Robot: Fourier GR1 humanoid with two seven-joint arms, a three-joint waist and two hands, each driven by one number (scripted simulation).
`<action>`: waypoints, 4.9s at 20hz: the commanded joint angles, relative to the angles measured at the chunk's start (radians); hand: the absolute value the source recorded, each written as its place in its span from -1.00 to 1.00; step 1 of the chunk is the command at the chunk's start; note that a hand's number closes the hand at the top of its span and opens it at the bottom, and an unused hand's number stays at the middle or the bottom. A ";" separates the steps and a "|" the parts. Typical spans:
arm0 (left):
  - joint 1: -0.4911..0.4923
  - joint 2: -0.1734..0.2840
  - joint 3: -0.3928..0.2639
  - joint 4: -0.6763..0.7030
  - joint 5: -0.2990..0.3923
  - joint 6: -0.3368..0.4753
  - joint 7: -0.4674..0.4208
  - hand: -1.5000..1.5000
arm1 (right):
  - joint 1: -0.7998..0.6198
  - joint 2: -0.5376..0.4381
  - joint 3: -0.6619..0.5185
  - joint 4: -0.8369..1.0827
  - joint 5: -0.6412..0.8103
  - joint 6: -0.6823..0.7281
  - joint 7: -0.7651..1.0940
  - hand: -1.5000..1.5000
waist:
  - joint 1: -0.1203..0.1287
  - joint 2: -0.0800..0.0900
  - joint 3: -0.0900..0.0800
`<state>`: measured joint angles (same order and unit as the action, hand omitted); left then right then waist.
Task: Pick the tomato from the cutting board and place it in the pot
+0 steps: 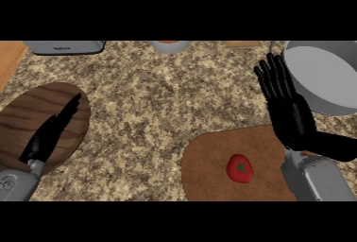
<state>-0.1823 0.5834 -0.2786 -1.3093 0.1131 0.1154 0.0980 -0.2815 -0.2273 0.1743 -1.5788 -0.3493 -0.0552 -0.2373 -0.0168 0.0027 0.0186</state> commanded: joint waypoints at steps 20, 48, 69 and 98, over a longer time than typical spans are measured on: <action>0.071 -0.243 -0.029 -0.040 0.154 -0.041 0.005 0.00 | 0.601 0.120 0.317 -0.317 0.988 -0.830 0.338 -1.00 | -0.018 -0.009 -0.027; 0.066 -0.308 0.048 0.011 0.093 -0.151 -0.024 0.00 | 0.666 0.094 0.256 -0.382 1.036 -0.369 0.881 -1.00 | 0.006 -0.003 -0.018; 0.084 -0.376 0.091 -0.094 -0.004 -0.154 0.069 0.00 | 0.614 0.225 0.108 -0.078 0.471 -0.391 0.297 -1.00 | 0.014 -0.003 -0.018; 0.115 -0.395 0.122 -0.065 -0.032 -0.192 0.021 0.00 | 0.416 -0.375 -0.354 0.375 -0.008 0.157 -0.195 1.00 | 0.018 0.003 -0.006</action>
<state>-0.0811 0.1959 -0.1472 -1.3682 0.0884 -0.0808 0.1292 0.1628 -0.4431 -0.0446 -1.2894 -0.2664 -0.0450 -0.3959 -0.0030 0.0000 0.0040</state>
